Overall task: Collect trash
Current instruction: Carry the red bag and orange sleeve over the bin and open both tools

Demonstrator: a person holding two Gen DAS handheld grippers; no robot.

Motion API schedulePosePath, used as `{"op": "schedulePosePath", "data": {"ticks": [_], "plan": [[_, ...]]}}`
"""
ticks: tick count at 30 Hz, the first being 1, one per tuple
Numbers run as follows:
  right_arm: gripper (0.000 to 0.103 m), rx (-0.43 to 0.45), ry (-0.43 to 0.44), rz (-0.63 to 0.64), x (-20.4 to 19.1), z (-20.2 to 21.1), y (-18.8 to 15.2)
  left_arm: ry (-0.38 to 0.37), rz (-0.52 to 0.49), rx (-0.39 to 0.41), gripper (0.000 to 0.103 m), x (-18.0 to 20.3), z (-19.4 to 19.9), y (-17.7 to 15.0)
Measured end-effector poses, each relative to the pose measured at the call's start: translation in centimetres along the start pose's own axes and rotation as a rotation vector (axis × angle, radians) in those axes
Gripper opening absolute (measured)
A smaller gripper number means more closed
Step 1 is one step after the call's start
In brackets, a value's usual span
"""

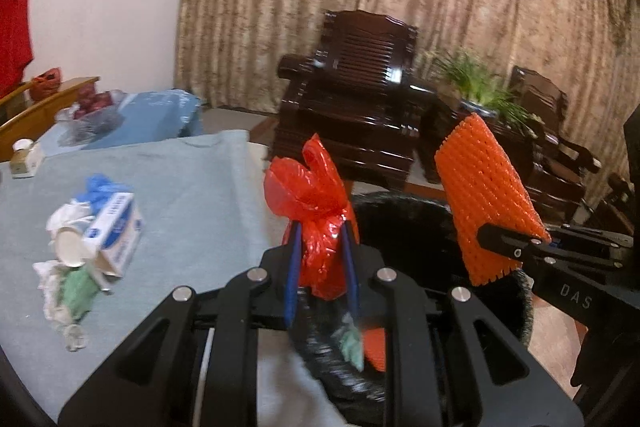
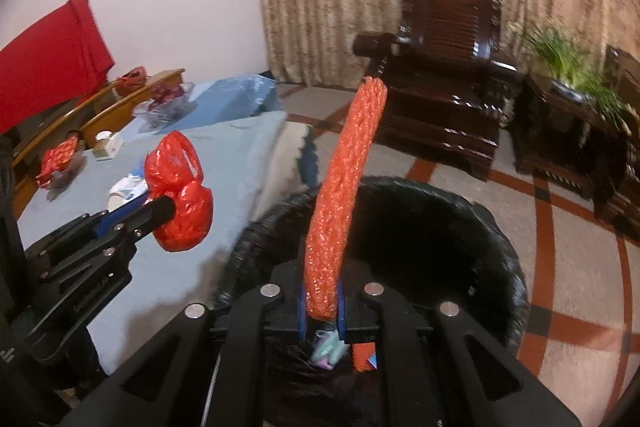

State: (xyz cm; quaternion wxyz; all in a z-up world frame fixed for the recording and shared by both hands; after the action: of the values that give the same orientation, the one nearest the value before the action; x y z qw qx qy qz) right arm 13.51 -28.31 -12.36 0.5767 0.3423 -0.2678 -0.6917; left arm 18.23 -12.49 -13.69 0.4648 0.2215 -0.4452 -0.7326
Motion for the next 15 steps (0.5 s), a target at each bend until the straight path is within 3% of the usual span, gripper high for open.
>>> {"op": "schedulePosePath", "data": {"ticks": [12, 15], "plan": [[0.011, -0.061, -0.102, -0.064, 6.1, -1.4, -2.3, -0.089, -0.047, -0.062, 0.019, 4.8, -5.4, -1.5], [0.013, -0.081, -0.126, -0.062, 7.0, -1.9, -3.0, -0.123, -0.053, -0.09, 0.025, 5.5, -6.5, -2.0]]}}
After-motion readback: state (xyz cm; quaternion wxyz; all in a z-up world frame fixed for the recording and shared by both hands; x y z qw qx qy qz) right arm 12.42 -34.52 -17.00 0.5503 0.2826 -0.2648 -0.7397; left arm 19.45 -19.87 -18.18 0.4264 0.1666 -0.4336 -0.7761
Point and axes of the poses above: each gripper's, at about its wrist camera, not at the fingertips, and z roughly against the way its jaws point, x to its right, y to its top, the point moved 6 cm from there along -z, roughly the way its jaws point, and after that the axes turned 3 degrees about -z, right-handed, at the moved point
